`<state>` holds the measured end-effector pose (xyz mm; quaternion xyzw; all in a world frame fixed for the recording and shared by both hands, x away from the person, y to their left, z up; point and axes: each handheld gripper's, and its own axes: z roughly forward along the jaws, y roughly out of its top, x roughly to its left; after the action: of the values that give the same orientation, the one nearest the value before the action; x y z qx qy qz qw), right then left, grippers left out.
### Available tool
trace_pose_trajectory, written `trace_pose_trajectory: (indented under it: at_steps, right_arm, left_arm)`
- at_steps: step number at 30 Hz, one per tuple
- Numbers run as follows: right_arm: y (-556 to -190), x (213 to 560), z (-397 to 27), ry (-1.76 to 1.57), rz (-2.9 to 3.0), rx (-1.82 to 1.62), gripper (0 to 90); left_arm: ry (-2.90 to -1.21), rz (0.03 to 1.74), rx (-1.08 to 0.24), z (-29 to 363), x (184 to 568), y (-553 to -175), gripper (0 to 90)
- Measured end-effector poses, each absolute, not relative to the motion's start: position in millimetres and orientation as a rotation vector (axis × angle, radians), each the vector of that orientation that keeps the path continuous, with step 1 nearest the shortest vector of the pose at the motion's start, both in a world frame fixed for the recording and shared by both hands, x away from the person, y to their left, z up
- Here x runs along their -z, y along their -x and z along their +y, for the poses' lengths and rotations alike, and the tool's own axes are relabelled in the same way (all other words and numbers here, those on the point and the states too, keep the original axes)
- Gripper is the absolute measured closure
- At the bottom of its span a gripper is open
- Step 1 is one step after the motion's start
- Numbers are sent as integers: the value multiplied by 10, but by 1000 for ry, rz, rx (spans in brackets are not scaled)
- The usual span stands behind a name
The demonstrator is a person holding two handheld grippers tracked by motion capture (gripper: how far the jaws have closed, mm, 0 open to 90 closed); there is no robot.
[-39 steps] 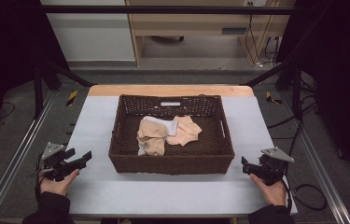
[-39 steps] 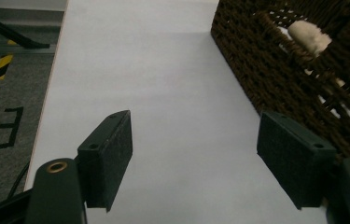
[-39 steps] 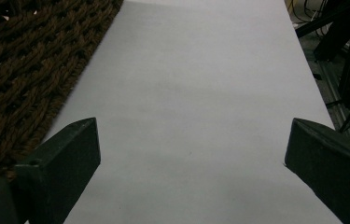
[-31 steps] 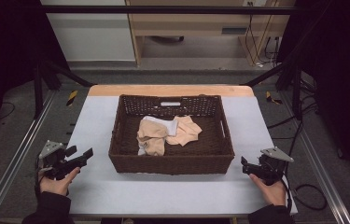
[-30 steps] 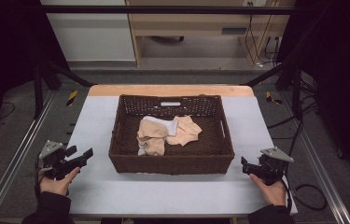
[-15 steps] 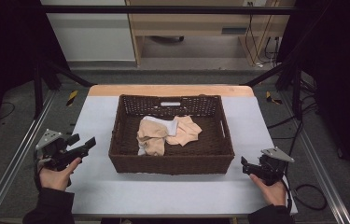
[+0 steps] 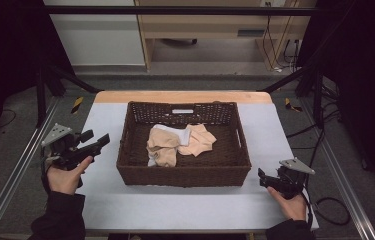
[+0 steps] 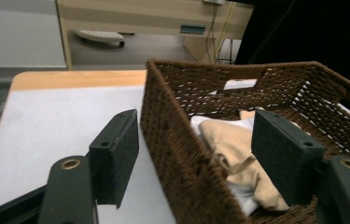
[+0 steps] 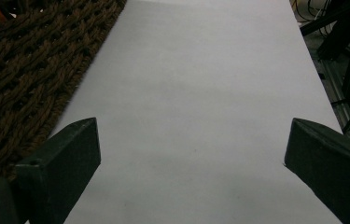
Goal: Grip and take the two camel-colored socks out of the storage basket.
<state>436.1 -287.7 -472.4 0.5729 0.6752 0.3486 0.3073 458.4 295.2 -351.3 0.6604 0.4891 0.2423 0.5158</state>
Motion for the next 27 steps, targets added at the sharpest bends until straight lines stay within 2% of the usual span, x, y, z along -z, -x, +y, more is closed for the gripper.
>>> trace_pose_trajectory:
  at_steps: [27]
  right_arm:
    - [-4379,4726,-2897,-1511,1758,-930,37]
  left_arm:
    - [-1666,1089,-577,2143,3300,-4993,379]
